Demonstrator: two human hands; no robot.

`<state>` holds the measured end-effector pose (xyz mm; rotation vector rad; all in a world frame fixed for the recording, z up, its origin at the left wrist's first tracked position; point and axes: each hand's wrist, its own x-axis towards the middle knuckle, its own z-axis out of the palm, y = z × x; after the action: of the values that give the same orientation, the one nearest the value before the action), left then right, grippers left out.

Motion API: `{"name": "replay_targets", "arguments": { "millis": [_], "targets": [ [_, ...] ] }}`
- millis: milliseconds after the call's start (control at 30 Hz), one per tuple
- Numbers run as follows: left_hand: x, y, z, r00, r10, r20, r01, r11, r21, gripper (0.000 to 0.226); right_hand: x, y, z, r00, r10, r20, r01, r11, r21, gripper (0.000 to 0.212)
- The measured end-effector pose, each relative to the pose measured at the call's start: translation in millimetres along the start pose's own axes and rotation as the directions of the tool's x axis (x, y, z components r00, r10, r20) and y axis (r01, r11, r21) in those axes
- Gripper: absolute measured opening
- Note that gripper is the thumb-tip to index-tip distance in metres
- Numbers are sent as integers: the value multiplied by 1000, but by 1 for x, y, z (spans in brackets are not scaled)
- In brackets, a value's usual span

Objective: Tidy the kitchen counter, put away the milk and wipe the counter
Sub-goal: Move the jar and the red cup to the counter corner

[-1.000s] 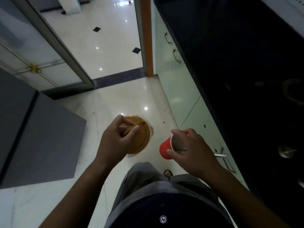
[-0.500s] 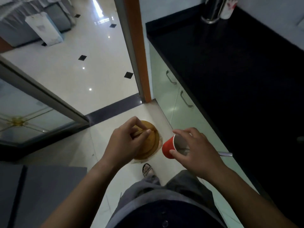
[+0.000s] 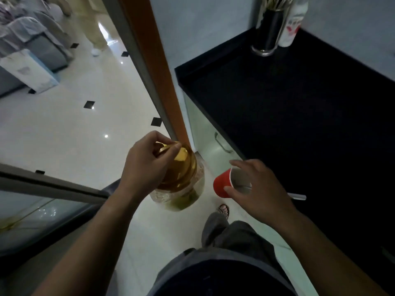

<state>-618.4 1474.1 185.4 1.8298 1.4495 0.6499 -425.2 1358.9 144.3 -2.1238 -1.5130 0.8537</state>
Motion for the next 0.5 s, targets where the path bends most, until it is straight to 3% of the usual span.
{"name": "replay_targets", "arguments": {
  "millis": [200,500],
  "targets": [
    [86,43,2,994,88,63,-87,996,-14,16,88,-5,-44,995,-24,-101,24,1000,-5,66],
    [210,104,31,915,360,183,-364,931,-11,8,162,13,-98,963,119,-243,-117,993,22,63]
  ]
}}
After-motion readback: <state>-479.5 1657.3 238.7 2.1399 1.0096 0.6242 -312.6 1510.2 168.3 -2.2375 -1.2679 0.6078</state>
